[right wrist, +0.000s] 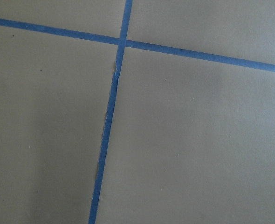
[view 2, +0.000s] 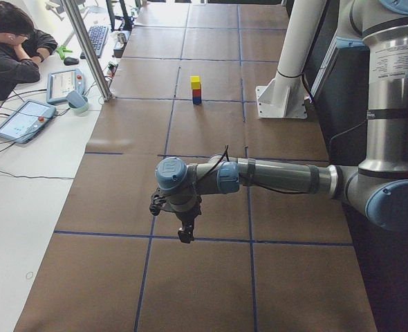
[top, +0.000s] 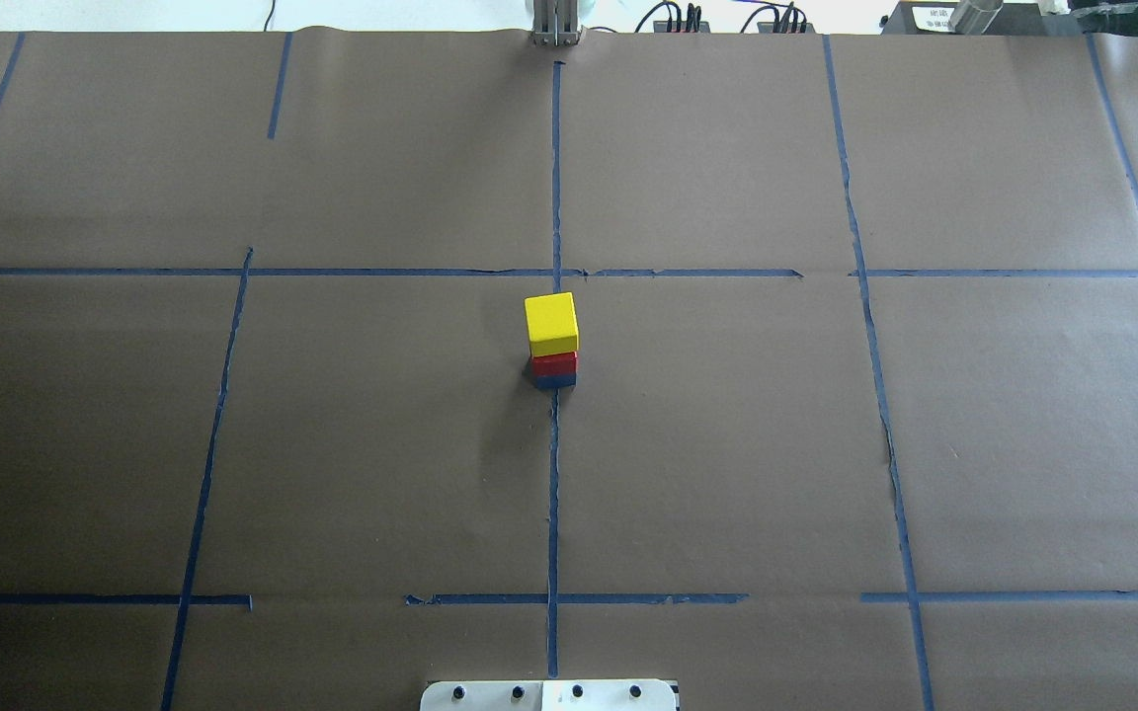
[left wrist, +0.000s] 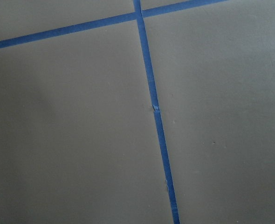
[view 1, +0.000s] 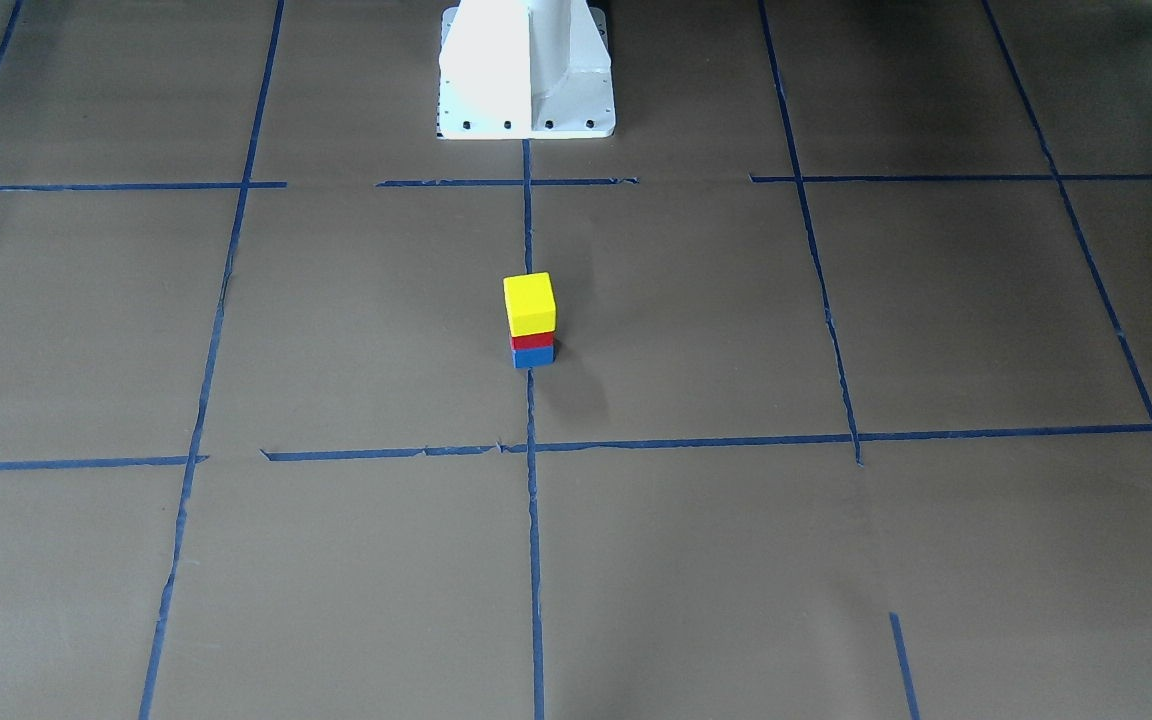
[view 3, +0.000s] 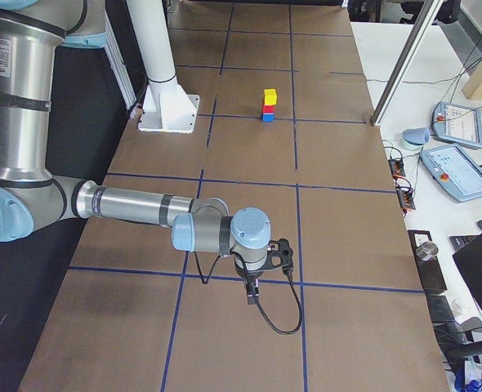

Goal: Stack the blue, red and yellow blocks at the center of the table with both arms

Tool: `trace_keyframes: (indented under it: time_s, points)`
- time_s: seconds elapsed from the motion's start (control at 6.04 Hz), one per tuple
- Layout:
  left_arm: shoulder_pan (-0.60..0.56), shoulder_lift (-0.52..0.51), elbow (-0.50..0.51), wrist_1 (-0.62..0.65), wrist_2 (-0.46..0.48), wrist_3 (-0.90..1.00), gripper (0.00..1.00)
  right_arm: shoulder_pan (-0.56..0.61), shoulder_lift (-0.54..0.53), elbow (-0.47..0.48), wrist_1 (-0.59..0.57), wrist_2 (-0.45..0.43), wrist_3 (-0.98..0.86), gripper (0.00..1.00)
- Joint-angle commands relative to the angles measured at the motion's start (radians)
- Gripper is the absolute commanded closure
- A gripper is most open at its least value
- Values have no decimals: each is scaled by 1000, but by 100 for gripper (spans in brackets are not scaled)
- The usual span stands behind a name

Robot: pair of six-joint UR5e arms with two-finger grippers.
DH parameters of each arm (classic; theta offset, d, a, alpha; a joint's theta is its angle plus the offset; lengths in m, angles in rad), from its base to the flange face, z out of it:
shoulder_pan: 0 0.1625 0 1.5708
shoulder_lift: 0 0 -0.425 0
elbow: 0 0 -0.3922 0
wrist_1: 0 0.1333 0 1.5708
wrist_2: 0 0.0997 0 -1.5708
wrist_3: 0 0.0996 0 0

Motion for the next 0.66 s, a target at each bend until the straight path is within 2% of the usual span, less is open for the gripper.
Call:
trace_keyframes:
  time_s: [0.0,0.5]
  points:
    - [-1,0,-15,0,2,2,0,0,0,-2,-2,0,-2,0]
    - [-3,16,-42,1,1,3,0,-2,0,-3,2,0,0,0]
